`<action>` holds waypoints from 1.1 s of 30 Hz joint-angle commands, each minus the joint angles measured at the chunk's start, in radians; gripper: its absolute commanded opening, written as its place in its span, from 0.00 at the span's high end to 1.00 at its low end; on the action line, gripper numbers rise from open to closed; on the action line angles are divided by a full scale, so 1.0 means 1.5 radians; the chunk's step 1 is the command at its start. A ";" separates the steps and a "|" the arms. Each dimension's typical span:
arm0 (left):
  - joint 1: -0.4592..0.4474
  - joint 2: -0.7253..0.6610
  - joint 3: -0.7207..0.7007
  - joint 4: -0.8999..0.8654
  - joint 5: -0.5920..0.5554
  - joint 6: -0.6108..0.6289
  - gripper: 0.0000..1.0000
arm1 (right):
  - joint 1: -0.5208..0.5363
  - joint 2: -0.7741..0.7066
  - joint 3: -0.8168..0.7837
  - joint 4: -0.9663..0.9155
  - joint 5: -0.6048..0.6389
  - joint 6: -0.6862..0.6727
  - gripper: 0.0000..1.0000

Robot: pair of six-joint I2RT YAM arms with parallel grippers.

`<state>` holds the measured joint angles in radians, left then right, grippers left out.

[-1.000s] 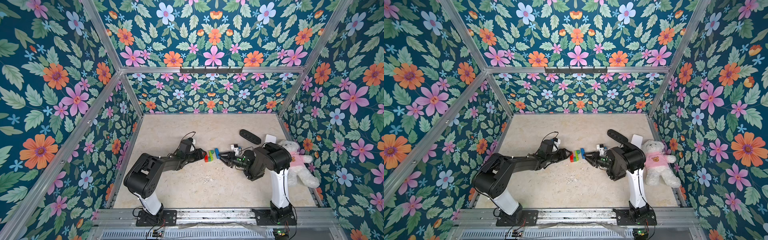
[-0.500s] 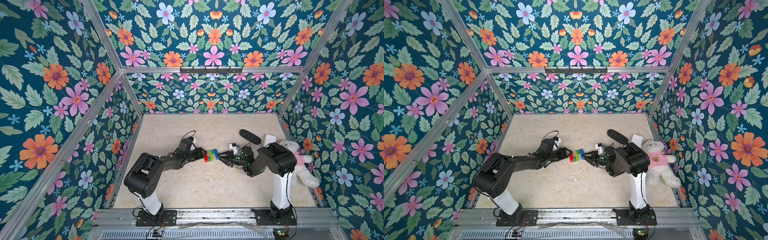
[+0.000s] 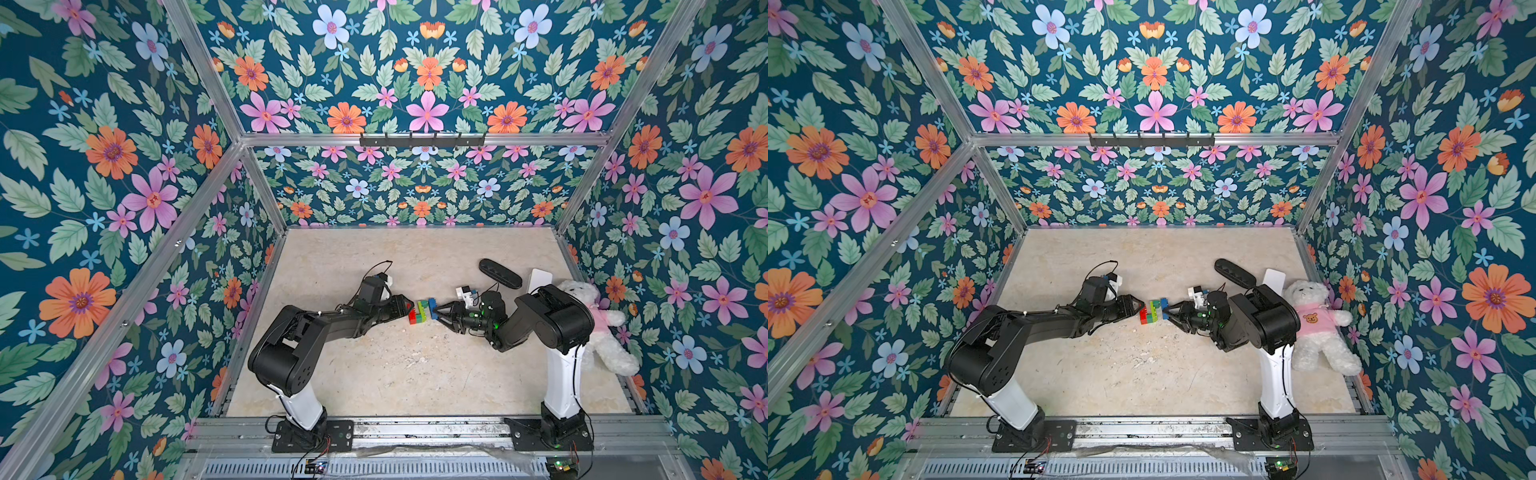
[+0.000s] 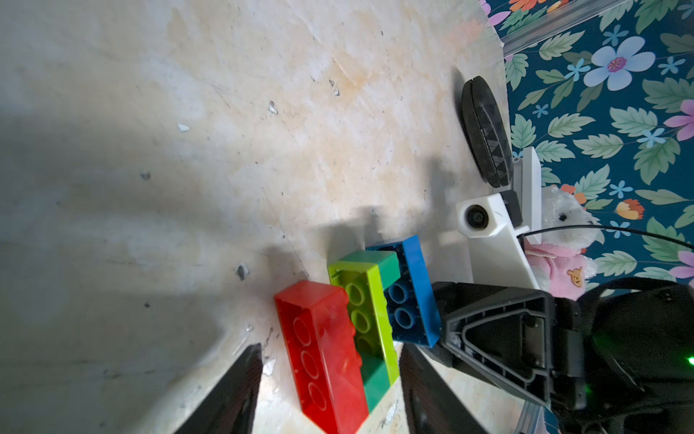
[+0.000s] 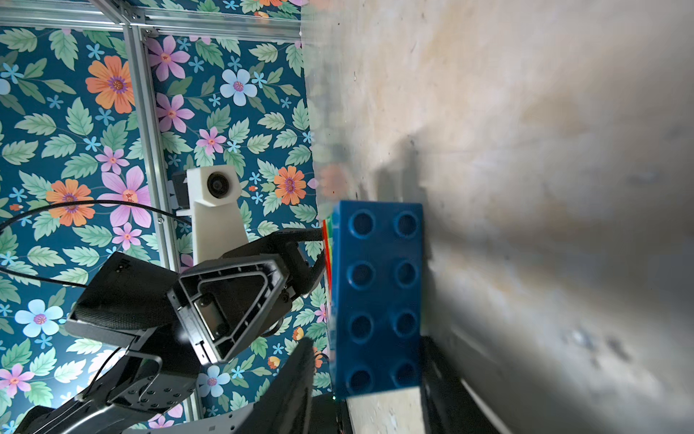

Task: Assemble the number 5 with lego
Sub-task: Place the lego brick at the center of the board.

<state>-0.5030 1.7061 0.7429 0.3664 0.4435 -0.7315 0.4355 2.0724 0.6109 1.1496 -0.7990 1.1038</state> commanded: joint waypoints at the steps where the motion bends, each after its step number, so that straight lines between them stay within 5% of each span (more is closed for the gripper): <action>1: 0.001 0.001 0.003 -0.001 0.003 0.006 0.38 | 0.001 0.003 -0.004 -0.150 0.028 -0.037 0.49; 9: 0.001 -0.005 0.006 -0.007 0.002 0.008 0.39 | 0.000 -0.026 0.011 -0.272 0.043 -0.096 0.46; 18: 0.003 -0.006 0.006 -0.005 0.006 0.009 0.39 | 0.002 -0.064 0.085 -0.566 0.081 -0.222 0.44; 33: 0.005 0.004 0.006 0.002 0.015 0.007 0.41 | 0.002 -0.094 0.110 -0.707 0.133 -0.285 0.44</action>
<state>-0.4973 1.7111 0.7532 0.3599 0.4519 -0.7280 0.4389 1.9114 0.7837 0.4198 -0.7818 0.7158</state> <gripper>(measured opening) 0.588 0.559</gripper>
